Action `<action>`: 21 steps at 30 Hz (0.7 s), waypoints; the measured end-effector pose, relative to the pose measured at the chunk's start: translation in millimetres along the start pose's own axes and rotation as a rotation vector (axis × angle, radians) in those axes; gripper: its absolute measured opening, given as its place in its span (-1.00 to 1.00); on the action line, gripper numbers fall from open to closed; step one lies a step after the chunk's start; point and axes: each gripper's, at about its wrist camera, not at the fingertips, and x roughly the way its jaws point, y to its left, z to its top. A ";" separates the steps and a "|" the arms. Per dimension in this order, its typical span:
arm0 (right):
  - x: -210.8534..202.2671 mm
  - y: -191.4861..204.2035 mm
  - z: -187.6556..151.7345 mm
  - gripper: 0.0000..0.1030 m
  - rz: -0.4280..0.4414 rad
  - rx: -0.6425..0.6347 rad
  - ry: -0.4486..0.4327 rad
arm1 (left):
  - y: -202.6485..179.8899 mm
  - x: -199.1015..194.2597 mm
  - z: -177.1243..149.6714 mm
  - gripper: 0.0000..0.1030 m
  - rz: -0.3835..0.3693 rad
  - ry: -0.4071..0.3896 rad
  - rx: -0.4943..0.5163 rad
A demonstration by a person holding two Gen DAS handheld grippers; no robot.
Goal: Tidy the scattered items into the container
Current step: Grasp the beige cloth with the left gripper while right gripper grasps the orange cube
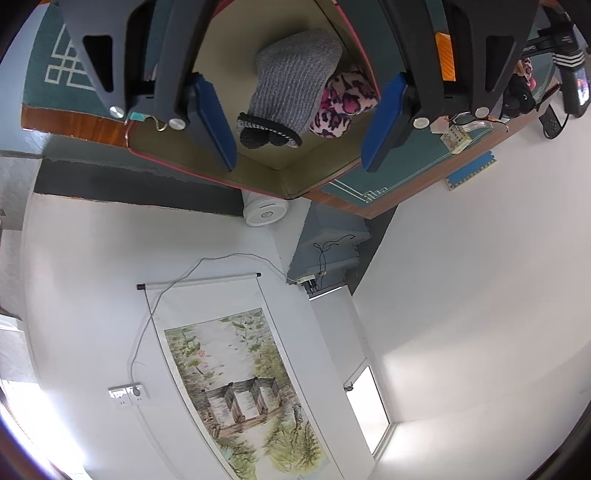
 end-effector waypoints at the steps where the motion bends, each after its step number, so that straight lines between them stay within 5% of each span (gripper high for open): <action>1: -0.6 1.4 -0.1 0.44 0.007 -0.006 -0.002 | 1.2 1.1 0.2 0.57 -0.004 -0.001 -0.004; 5: -5.0 13.4 -3.8 0.47 0.051 -0.060 -0.021 | 6.7 3.9 -1.8 0.55 -0.049 -0.007 -0.028; 7: -7.3 22.6 -7.1 0.50 0.083 -0.103 -0.029 | 8.6 4.9 -1.9 0.28 -0.078 -0.002 -0.039; 21: -6.8 75.3 -37.8 0.52 0.251 -0.368 0.014 | 21.0 -25.5 -13.8 0.24 -0.066 -0.012 -0.089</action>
